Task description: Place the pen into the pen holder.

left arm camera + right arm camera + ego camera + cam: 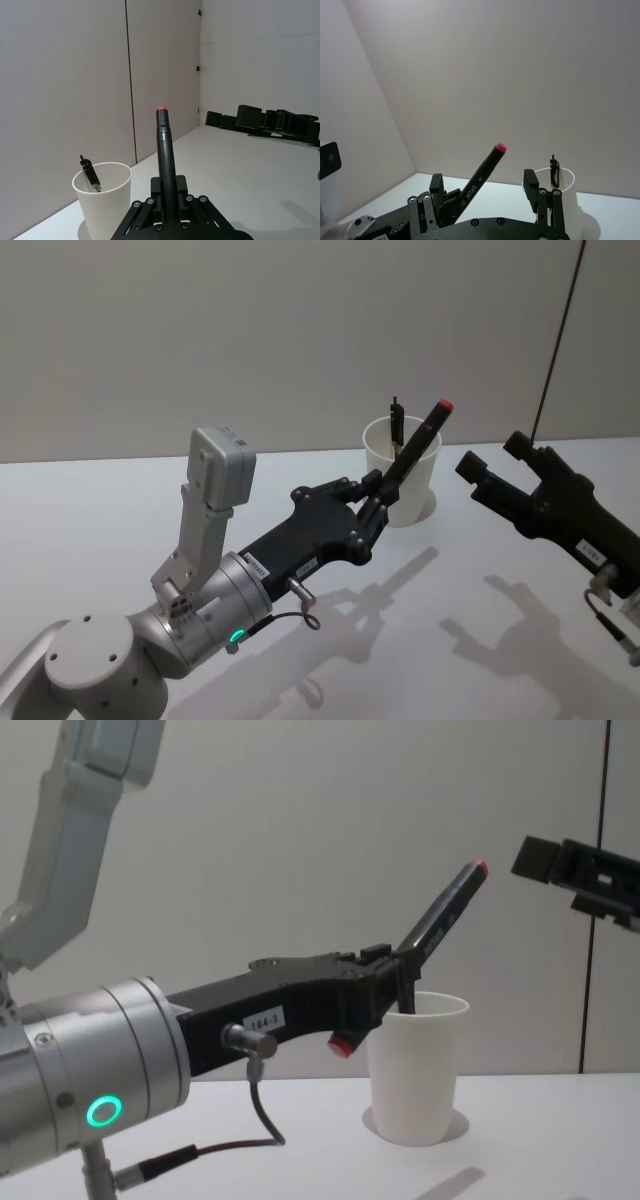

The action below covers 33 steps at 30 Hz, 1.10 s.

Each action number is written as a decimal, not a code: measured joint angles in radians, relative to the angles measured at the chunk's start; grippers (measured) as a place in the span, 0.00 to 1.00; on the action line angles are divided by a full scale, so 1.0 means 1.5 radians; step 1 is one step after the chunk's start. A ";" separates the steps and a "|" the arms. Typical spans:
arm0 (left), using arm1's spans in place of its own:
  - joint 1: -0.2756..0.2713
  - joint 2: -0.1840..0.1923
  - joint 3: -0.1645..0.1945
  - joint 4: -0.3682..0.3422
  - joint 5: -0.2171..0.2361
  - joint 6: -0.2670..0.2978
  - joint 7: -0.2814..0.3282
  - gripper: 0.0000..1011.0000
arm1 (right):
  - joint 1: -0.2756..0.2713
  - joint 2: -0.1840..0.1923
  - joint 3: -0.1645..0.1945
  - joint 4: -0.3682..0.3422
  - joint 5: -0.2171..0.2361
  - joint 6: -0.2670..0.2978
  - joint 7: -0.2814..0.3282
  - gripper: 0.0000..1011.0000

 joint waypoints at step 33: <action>0.000 0.000 0.000 0.000 0.000 0.000 0.000 0.17 | 0.057 -0.053 -0.028 0.064 0.077 0.055 -0.005 0.99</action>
